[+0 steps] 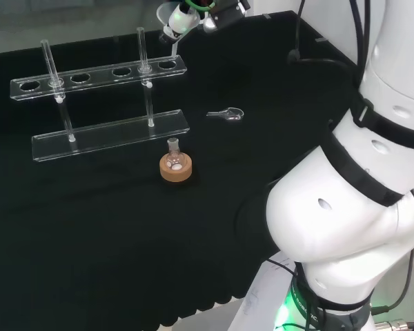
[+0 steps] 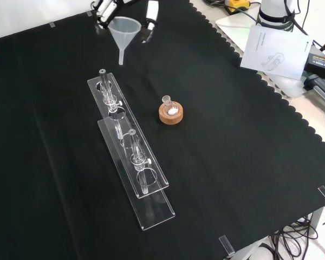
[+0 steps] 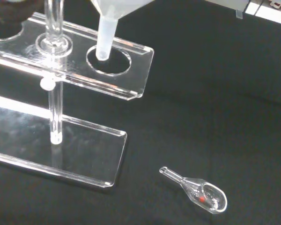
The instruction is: Put the funnel back on the funnel stand.
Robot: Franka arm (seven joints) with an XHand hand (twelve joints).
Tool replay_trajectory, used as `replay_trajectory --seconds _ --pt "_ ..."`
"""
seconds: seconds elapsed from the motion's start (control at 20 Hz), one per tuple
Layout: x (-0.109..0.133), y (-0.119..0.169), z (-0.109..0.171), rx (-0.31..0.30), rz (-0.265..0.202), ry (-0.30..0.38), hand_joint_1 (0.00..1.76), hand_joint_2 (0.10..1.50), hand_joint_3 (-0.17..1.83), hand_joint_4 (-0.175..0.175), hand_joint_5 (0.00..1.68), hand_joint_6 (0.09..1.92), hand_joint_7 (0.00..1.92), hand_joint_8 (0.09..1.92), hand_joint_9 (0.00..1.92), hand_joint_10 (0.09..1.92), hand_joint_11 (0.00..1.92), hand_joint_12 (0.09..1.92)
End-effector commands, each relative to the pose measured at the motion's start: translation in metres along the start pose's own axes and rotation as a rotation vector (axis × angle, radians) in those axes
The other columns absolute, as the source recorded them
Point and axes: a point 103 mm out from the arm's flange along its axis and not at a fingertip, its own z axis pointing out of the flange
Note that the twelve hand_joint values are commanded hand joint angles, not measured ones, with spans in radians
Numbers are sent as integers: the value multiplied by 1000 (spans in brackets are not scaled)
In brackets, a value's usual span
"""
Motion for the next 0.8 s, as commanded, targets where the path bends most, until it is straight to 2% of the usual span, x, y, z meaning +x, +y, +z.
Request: replay_trajectory --seconds 0.05,0.3,0.8 --pt "-6 36 6 42 -25 2 821 801 513 -27 687 597 693 706 1150 478 645 1188" --pt "-9 54 18 9 -48 17 821 801 514 -28 689 600 692 707 1147 481 643 1191" --pt "-2 77 33 62 -42 0 822 799 516 -30 699 603 695 709 1143 488 645 1194"
